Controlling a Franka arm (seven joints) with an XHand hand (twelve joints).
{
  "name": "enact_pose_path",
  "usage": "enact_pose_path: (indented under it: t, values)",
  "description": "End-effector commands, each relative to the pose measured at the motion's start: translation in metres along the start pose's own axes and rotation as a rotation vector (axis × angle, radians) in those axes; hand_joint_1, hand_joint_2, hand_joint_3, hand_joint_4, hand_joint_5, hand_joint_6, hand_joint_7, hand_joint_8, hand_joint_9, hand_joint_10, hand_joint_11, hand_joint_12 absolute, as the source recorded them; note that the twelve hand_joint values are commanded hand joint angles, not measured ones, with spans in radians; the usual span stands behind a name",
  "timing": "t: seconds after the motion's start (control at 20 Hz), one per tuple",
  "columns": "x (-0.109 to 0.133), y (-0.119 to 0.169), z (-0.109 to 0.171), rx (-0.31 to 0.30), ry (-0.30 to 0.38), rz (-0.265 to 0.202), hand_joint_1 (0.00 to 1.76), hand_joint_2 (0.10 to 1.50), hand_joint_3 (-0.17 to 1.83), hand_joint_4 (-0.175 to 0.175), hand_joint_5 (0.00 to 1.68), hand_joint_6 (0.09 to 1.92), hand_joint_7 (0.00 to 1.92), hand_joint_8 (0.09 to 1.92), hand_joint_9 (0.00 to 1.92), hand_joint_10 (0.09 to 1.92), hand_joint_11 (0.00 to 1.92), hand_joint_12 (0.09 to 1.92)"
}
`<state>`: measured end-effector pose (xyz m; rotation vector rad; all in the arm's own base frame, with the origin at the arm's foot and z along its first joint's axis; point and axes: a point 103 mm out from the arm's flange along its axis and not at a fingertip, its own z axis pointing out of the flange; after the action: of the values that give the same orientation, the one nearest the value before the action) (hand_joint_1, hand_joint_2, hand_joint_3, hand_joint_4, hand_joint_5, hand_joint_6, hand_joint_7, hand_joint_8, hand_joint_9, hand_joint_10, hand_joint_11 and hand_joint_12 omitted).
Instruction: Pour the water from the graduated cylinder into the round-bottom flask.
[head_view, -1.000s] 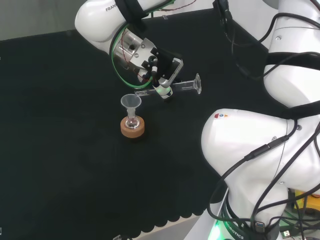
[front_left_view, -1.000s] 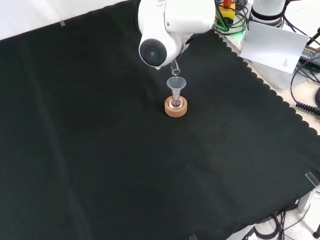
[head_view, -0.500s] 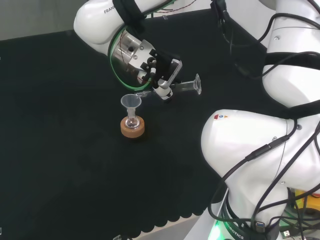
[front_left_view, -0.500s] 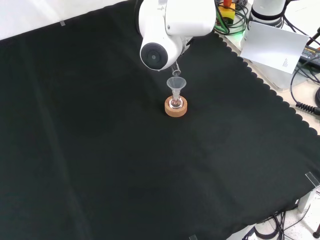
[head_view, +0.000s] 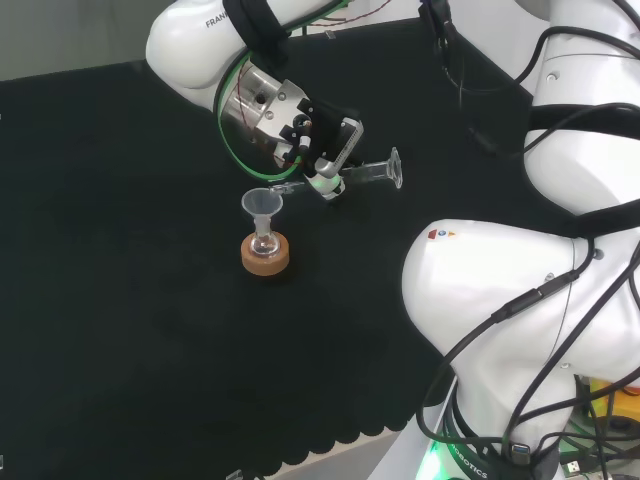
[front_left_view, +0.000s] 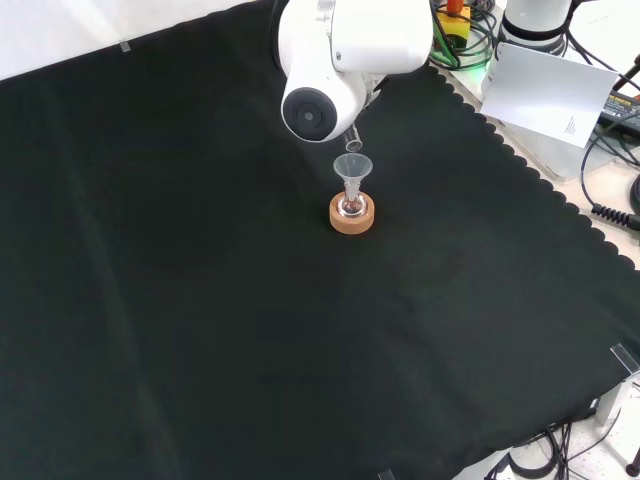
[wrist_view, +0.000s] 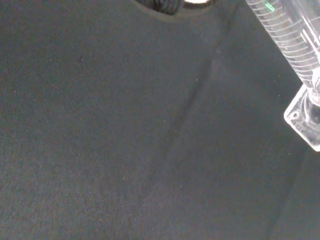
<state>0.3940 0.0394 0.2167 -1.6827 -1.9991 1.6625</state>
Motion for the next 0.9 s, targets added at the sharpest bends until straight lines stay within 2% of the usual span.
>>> enact_pose_path:
  t: [0.05,0.45,0.65,0.75,0.9]
  values:
    - [0.001,0.001,0.001,-0.009,0.007,-0.005,1.28,1.08,0.00,-0.175,1.04,0.90,1.08,0.88,1.54,0.09,1.22,0.78]
    - [-0.003,-0.002,0.001,-0.057,0.097,-0.060,1.28,1.08,0.00,-0.175,1.04,0.90,1.08,0.88,1.54,0.09,1.22,0.79]
    - [-0.009,-0.004,0.006,-0.121,0.166,-0.083,1.28,1.08,0.00,-0.175,1.04,0.90,1.08,0.88,1.54,0.09,1.22,0.79]
    - [-0.011,-0.005,0.009,-0.150,0.217,-0.113,1.28,1.08,0.00,-0.175,1.04,0.90,1.08,0.88,1.54,0.09,1.22,0.79]
    - [-0.015,-0.008,0.013,-0.228,0.293,-0.151,1.28,1.08,0.00,-0.175,1.04,0.90,1.08,0.88,1.53,0.09,1.22,0.79]
